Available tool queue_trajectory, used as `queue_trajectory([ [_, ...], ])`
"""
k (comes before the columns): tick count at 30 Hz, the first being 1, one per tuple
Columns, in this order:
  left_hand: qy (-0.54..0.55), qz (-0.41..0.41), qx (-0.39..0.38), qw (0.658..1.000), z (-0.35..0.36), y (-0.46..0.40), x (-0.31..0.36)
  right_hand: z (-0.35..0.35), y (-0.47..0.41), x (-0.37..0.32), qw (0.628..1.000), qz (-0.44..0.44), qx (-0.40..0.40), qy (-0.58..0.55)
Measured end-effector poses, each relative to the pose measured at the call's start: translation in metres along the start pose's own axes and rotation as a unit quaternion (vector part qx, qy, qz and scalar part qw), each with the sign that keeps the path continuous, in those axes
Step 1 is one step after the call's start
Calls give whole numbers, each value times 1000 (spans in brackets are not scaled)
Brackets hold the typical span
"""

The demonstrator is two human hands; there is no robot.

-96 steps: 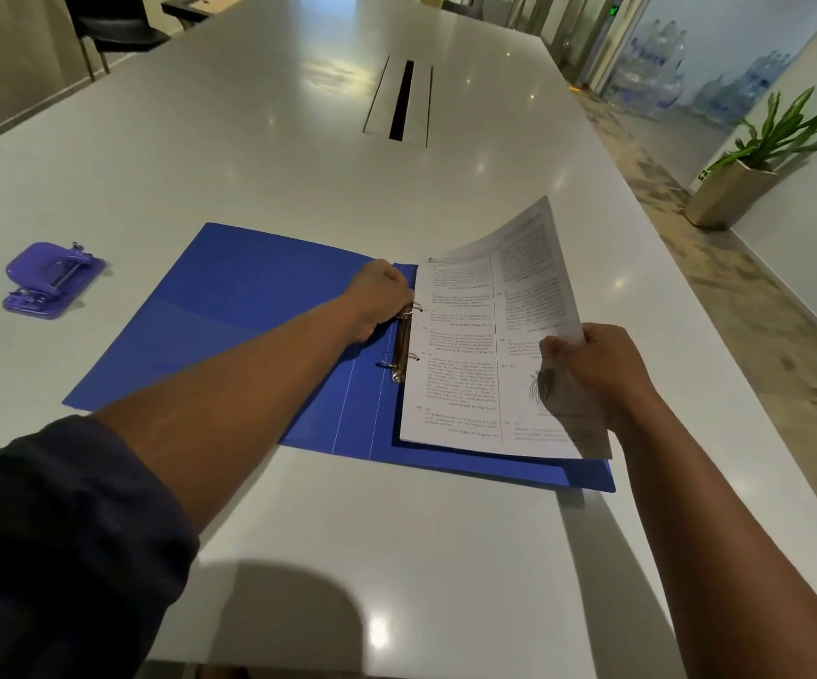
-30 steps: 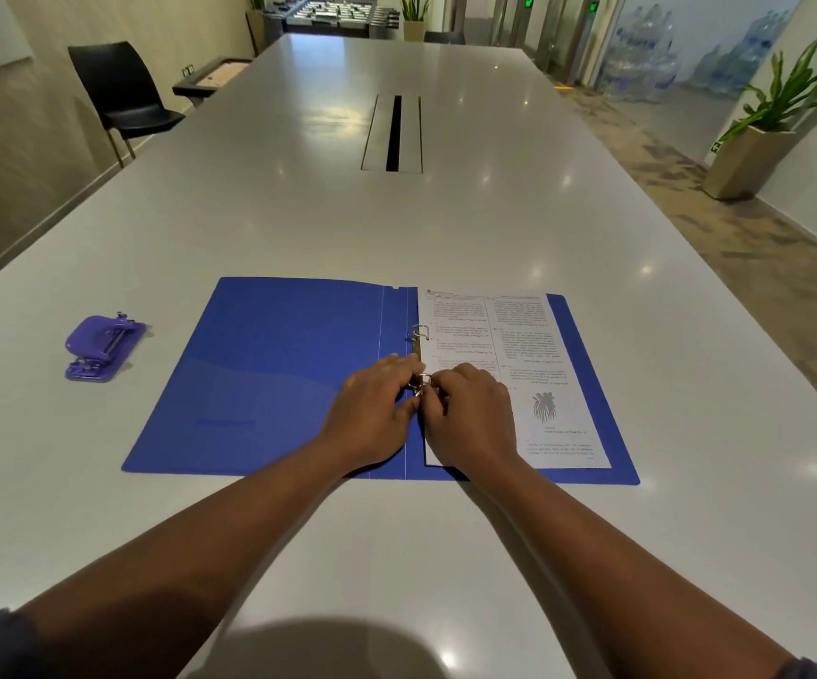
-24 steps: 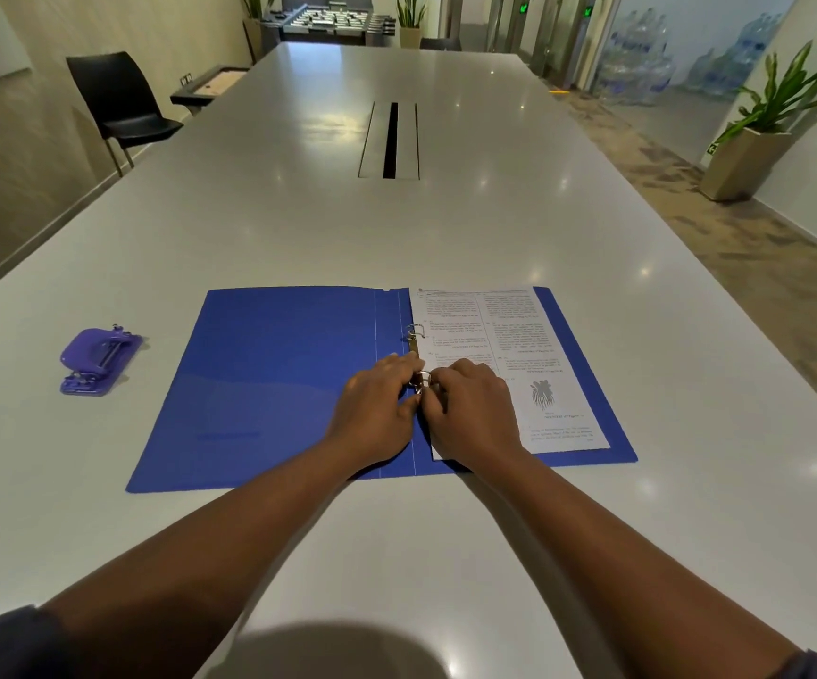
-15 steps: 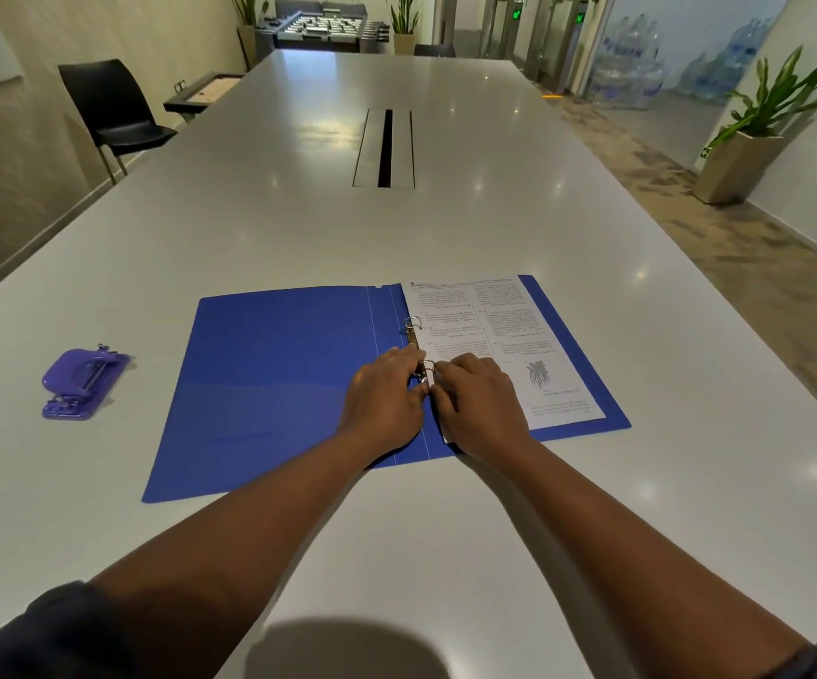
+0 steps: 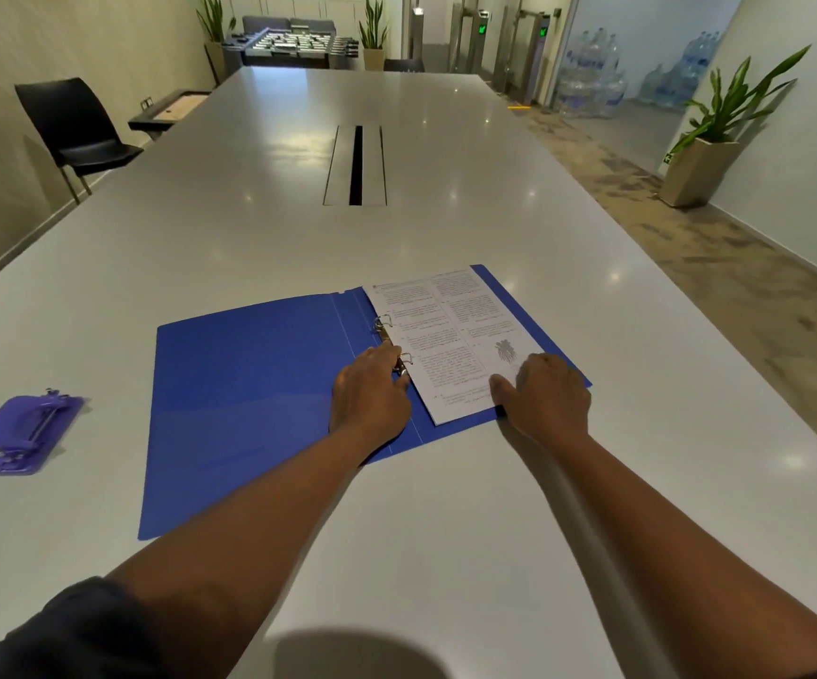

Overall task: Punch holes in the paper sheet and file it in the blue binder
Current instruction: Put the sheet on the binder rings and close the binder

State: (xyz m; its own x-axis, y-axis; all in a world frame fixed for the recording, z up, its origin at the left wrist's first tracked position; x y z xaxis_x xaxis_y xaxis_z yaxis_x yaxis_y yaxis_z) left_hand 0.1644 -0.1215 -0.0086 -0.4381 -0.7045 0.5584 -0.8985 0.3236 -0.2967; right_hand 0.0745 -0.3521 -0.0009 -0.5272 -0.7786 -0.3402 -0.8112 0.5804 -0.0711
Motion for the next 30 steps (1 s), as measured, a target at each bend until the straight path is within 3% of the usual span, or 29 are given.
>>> queue_trajectory([
  [8,9,8,-6,1000,5,-10,-5,-11,-18,36,998,66,-11,4],
  [14,20,14,-6,1000,4,-10,-5,-10,-25,43,992,98,-15,-74],
  [23,10,19,-4,1000,2,-9,-2,-12,-29,44,986,125,-78,-72],
  [27,7,22,0,1000,0,-8,-1,-9,-30,45,976,134,-87,-148],
  [30,18,19,-4,1000,0,-8,0,-17,-31,38,953,115,-32,-278],
])
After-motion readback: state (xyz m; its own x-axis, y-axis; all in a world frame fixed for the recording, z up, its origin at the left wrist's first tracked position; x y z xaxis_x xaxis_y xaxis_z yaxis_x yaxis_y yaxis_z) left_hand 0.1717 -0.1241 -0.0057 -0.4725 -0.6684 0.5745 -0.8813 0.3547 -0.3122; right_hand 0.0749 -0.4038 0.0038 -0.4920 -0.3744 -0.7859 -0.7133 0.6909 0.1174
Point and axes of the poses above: each hand's wrist, its own y-axis away from the middle knuckle, its own z-axis out of the palm, x = y × z, the point moved 8 cm from there along -y, towards the middle knuckle, and after that the axes turned 2 degrees about z, right-handed, at the moved point
